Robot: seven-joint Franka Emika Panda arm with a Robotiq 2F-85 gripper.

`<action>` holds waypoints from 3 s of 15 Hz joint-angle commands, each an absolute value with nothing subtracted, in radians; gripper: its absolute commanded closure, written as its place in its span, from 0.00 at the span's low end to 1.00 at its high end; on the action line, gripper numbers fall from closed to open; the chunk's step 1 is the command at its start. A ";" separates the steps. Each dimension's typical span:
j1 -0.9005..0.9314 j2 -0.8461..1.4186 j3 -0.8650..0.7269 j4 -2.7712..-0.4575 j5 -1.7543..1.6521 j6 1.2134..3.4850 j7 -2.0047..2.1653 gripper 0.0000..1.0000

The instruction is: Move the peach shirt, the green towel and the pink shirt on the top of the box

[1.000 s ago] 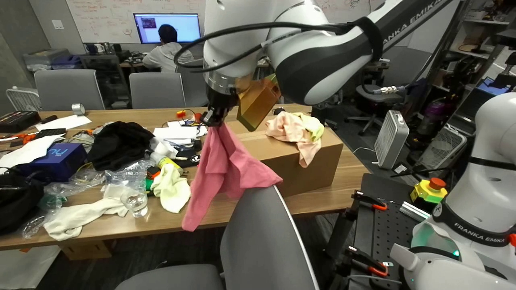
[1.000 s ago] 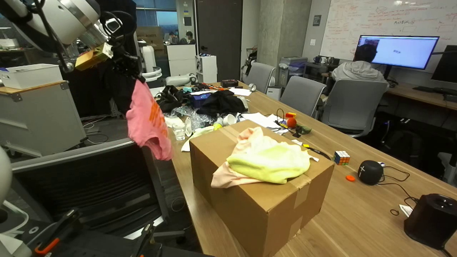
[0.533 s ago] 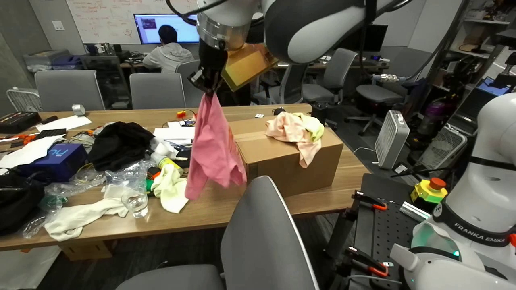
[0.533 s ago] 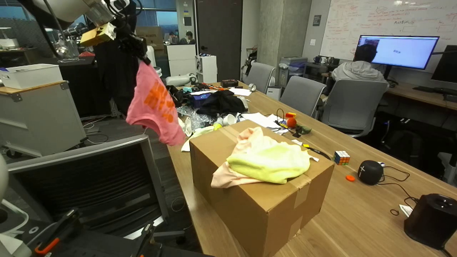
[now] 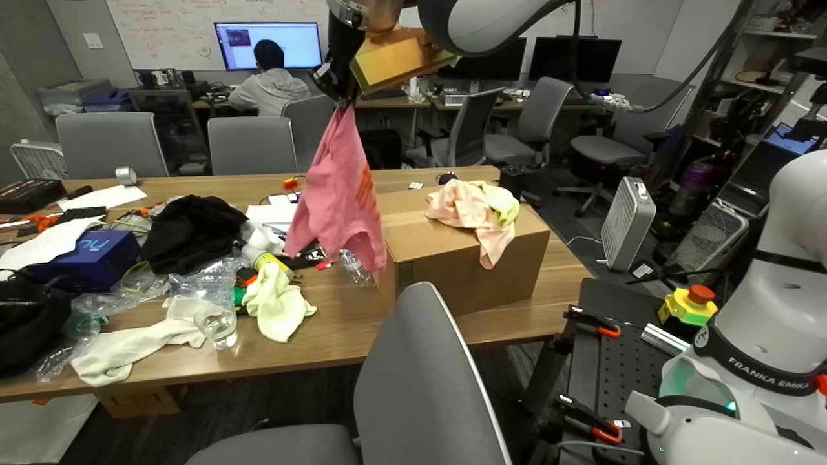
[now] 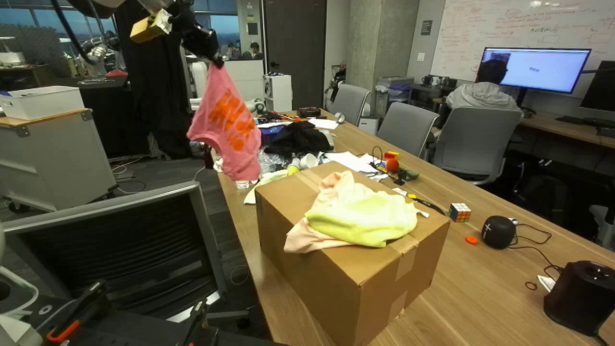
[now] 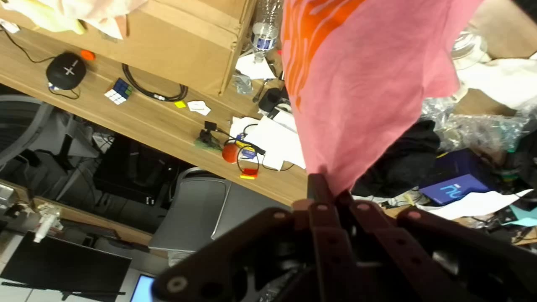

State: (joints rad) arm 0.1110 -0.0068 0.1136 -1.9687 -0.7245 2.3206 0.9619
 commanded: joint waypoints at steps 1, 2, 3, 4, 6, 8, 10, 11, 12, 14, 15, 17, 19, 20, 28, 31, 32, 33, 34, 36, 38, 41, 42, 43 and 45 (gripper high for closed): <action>0.084 -0.003 0.089 -1.923 -0.776 2.279 1.029 0.99; 0.074 -0.002 0.079 -1.914 -0.789 2.268 1.048 0.99; 0.065 0.000 0.071 -1.903 -0.805 2.256 1.067 0.99; 0.057 0.002 0.064 -1.893 -0.822 2.246 1.088 0.99; 0.041 0.007 0.049 -1.870 -0.868 2.216 1.136 0.99; 0.027 0.012 0.035 -1.852 -0.896 2.184 1.173 0.99; 0.012 0.010 0.020 -1.844 -0.909 2.156 1.196 0.99; 0.005 0.006 0.012 -1.844 -0.915 2.144 1.205 0.99; -0.002 0.005 0.005 -1.842 -0.917 2.132 1.213 0.99; -0.015 0.003 -0.008 -1.844 -0.926 2.116 1.229 0.99; -0.020 0.000 -0.014 -1.847 -0.928 2.109 1.233 0.99; -0.046 -0.034 -0.040 -1.873 -0.927 2.113 1.209 0.99; -0.055 -0.029 -0.049 -1.866 -0.932 2.106 1.213 0.99; -0.061 -0.032 -0.054 -1.868 -0.935 2.105 1.216 0.99; -0.073 -0.035 -0.064 -1.870 -0.935 2.085 1.194 0.63; -0.073 -0.037 -0.064 -1.872 -0.923 2.082 1.172 0.41; -0.072 -0.038 -0.064 -1.873 -0.914 2.081 1.156 0.32; -0.072 -0.043 -0.064 -1.880 -0.888 2.088 1.124 0.25; -0.072 -0.056 -0.065 -1.897 -0.847 2.104 1.068 0.17; -0.066 -0.073 -0.061 -1.928 -0.760 2.119 0.947 0.01; -0.049 -0.098 -0.043 -1.981 -0.682 2.125 0.874 0.00; -0.036 -0.144 -0.033 -2.045 -0.559 2.125 0.717 0.00; -0.032 -0.157 -0.030 -2.055 -0.517 2.114 0.656 0.00; -0.032 -0.171 -0.029 -2.068 -0.480 2.104 0.590 0.00; -0.037 -0.199 -0.034 -2.094 -0.416 2.087 0.449 0.00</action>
State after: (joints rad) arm -0.0316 -0.1265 -0.0271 -2.0397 -0.5045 2.0990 0.6365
